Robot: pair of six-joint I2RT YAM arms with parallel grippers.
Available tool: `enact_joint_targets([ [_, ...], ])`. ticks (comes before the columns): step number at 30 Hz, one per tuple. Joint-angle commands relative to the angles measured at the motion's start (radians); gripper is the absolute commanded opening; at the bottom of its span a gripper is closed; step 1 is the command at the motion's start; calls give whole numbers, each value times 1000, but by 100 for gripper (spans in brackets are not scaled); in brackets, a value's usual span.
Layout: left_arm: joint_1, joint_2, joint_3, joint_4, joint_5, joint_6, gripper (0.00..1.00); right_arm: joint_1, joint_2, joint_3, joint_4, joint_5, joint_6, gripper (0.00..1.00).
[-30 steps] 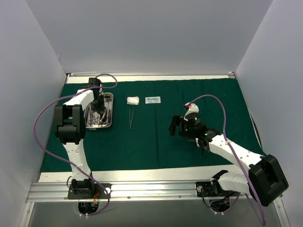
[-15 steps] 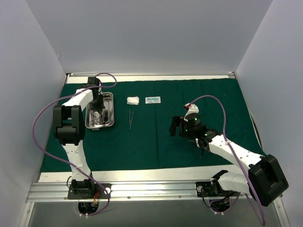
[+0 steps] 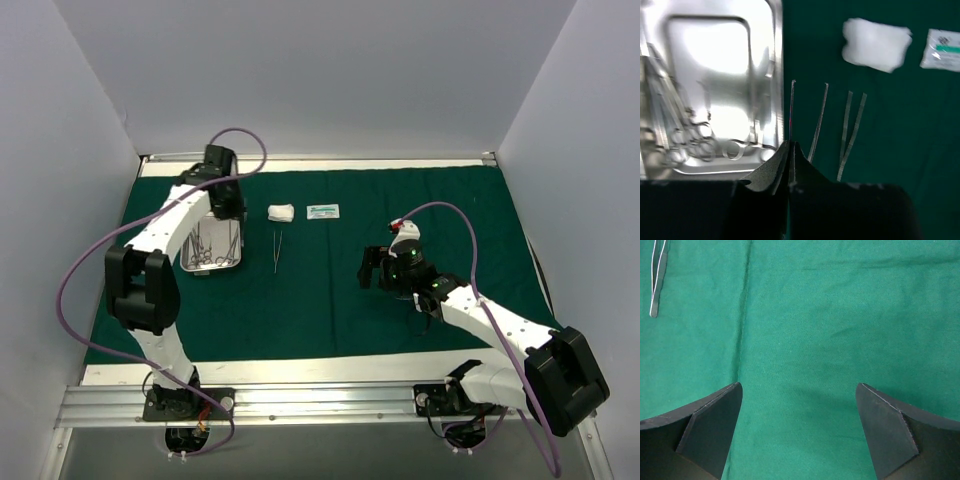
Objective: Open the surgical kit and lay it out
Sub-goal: Place the medical item in the surgical kit.
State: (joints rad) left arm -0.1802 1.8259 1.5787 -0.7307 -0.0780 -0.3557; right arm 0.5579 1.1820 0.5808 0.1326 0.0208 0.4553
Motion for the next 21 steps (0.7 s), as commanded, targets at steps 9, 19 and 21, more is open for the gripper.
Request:
enact_joint_targets([
  [9, -289, 131, 96, -13, 21, -216, 6, 5, -50, -21, 12, 11, 5, 91],
  [19, -343, 246, 147, -18, 11, -249, 6, 7, -58, -25, 1, 21, 3, 91],
  [21, -343, 262, 145, -12, 4, -249, 6, 7, -58, -27, -2, 21, 5, 91],
])
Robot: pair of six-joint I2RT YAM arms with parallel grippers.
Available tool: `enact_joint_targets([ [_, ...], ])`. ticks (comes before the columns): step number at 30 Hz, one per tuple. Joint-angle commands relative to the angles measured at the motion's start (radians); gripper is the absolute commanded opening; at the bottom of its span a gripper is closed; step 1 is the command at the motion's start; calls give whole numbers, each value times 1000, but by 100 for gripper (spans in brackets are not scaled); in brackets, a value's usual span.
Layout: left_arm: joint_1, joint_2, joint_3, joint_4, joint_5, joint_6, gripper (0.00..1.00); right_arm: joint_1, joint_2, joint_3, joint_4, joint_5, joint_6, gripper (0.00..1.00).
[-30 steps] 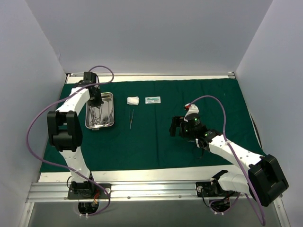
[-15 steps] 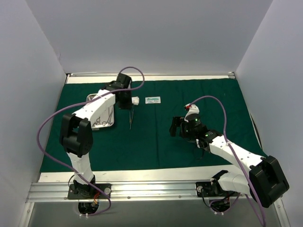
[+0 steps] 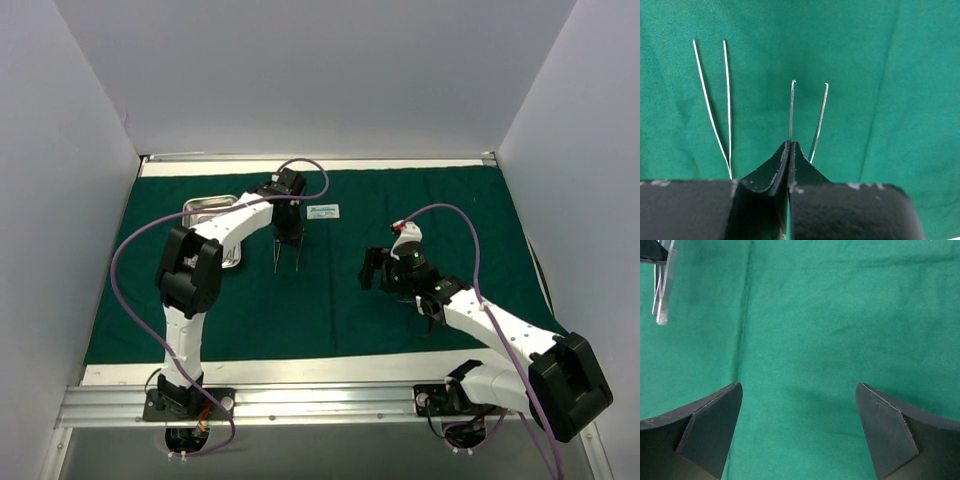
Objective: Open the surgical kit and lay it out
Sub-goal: Place the medical item in the surgical kit.
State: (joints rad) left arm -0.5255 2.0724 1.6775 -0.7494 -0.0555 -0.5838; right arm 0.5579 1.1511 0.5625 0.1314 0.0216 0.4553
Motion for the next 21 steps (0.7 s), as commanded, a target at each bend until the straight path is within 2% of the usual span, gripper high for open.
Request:
enact_joint_targets([
  [1, 2, 21, 48, 5, -21, -19, 6, 5, -27, -9, 0, 20, 5, 91],
  [21, 36, 86, 73, 9, -86, -14, 6, 5, -25, -7, -10, 23, 6, 92],
])
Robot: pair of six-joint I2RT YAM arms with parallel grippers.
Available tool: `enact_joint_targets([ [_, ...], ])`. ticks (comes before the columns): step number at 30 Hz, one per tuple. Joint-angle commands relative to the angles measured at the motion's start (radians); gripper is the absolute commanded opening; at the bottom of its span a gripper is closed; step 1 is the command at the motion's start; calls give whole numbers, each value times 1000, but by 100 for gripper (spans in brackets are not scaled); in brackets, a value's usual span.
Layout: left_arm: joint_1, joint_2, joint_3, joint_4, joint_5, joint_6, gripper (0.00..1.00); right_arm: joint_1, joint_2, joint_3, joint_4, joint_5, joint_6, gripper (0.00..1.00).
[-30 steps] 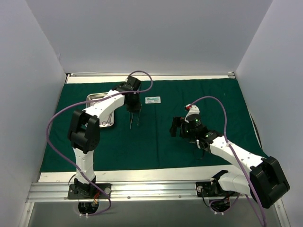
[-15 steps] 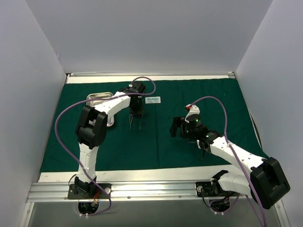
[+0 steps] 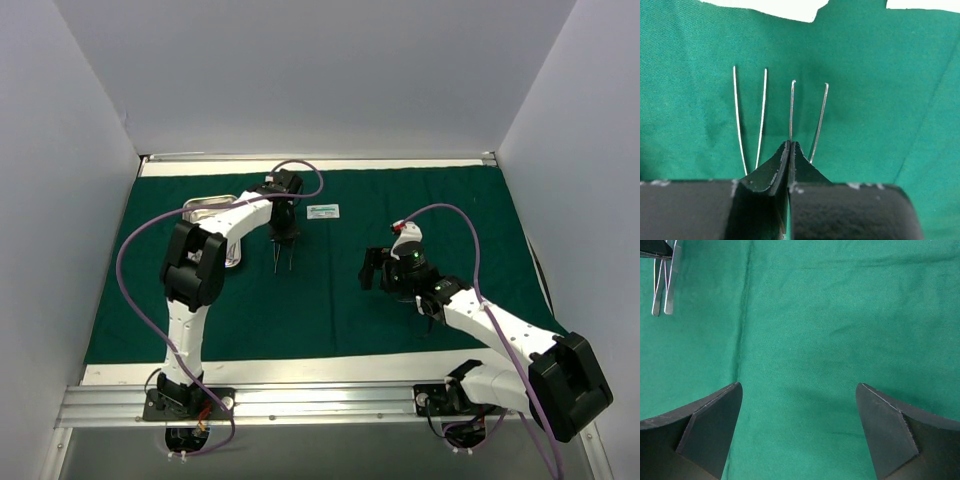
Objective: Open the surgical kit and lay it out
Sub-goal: Place the medical item in the surgical kit.
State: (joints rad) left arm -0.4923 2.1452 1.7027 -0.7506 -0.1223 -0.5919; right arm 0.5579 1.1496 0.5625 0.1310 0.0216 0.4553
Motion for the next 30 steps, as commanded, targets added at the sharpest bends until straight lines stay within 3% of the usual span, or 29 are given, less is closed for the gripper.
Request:
enact_joint_targets([
  [1, 4, 16, 51, 8, -20, -8, 6, 5, -25, -7, -11, 23, 6, 92],
  [8, 12, 36, 57, 17, -28, -8, 7, 5, -27, -6, -13, 26, 6, 92],
  [22, 12, 22, 55, 10, -30, -8, 23, 5, -24, -6, -11, 18, 6, 92],
  [30, 12, -63, 83, -38, -13, -16, 31, 5, -34, -10, -10, 20, 9, 91],
])
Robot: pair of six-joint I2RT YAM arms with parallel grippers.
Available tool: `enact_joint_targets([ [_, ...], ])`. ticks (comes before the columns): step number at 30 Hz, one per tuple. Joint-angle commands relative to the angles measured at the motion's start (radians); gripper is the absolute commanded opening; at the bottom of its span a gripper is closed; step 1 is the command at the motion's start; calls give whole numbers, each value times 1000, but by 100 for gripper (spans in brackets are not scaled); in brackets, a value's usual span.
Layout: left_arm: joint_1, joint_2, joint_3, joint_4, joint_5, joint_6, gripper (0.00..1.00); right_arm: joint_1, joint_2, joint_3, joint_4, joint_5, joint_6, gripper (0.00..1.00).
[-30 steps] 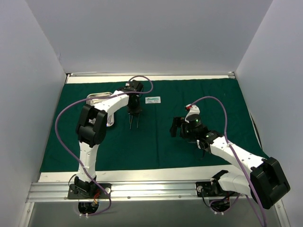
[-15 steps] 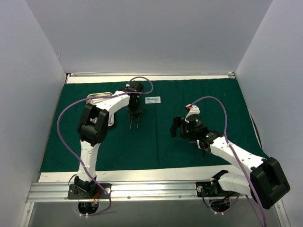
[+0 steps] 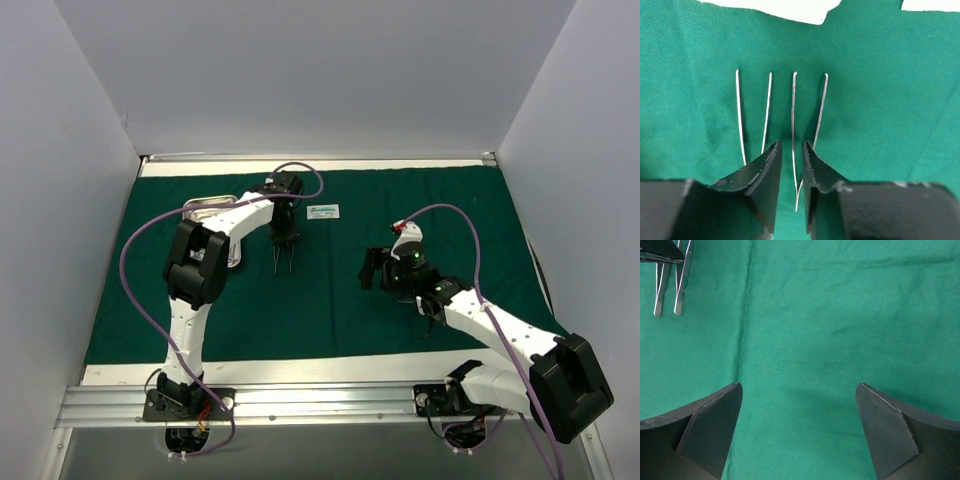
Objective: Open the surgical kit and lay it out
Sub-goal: Place the medical item in the surgical kit, then pick up the medical item from the container.
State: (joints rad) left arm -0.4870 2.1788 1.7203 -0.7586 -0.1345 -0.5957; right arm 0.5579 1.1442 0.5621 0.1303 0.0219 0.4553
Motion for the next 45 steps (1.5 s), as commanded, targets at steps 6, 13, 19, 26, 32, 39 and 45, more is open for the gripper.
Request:
enact_joint_targets([
  [6, 27, -224, 59, -48, -51, 8, 34, 5, -17, -10, 2, 13, 8, 92],
  [13, 158, -342, -54, -25, -65, 71, 34, 7, -15, -11, 6, 15, 6, 92],
  [19, 316, -346, -139, -10, -20, 145, 33, 5, -5, -10, 14, 12, 6, 91],
  [26, 416, -274, -165, 13, -16, 195, 28, 5, 2, -10, 14, 12, 6, 91],
  [32, 455, -200, -153, 28, 22, 227, 27, 5, 6, -7, 12, 12, 6, 92],
  [39, 479, -142, -145, 33, 18, 232, 27, 7, 5, -4, 9, 12, 6, 92],
  [45, 481, -116, -130, 38, 24, 240, 27, 5, 11, -1, 11, 10, 6, 92],
])
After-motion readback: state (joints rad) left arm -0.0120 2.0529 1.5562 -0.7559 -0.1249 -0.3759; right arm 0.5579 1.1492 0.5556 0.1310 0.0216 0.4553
